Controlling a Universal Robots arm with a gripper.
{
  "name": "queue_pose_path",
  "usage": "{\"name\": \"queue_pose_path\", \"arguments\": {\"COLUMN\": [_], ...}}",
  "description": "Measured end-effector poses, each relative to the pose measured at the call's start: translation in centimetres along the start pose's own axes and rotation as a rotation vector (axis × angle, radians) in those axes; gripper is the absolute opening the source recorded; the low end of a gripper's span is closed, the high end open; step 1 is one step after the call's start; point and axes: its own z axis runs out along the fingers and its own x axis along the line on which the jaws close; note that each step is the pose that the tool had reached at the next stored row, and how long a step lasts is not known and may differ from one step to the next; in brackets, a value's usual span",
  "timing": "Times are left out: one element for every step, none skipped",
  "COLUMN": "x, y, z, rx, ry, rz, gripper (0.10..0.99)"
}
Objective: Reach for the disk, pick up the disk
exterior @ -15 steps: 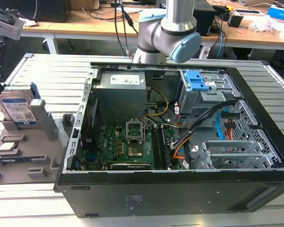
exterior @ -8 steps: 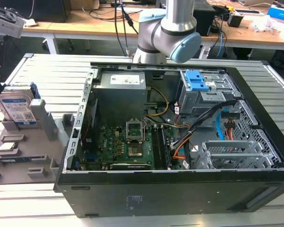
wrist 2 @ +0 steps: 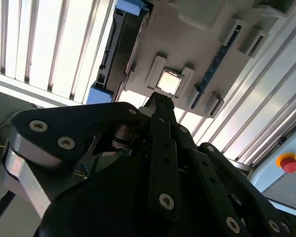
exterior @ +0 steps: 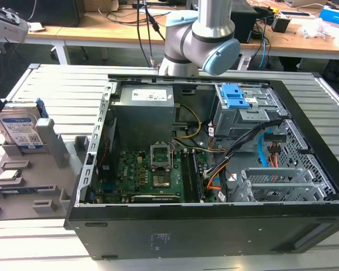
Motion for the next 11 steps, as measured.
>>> {"name": "queue_pose_path", "arguments": {"x": [0.0, 0.0, 0.0, 0.0, 0.0, 0.0, 0.0, 0.0, 0.0, 0.0, 0.0], "y": [0.0, 0.0, 0.0, 0.0, 0.0, 0.0, 0.0, 0.0, 0.0, 0.0, 0.0], "z": [0.0, 0.0, 0.0, 0.0, 0.0, 0.0, 0.0, 0.0, 0.0, 0.0, 0.0], "rx": [0.0, 0.0, 0.0, 0.0, 0.0, 0.0, 0.0, 0.0, 0.0, 0.0, 0.0], "ry": [0.0003, 0.0006, 0.0009, 0.0012, 0.0015, 0.0018, 0.0021, 0.0024, 0.0027, 0.0029, 0.0033], "rz": [-0.008, -0.015, -0.023, -0.031, -0.04, -0.047, -0.055, -0.061, -0.069, -0.076, -0.085], "gripper": [0.106, 0.106, 0.106, 0.106, 0.106, 0.106, 0.106, 0.106, 0.106, 0.106, 0.106]}}
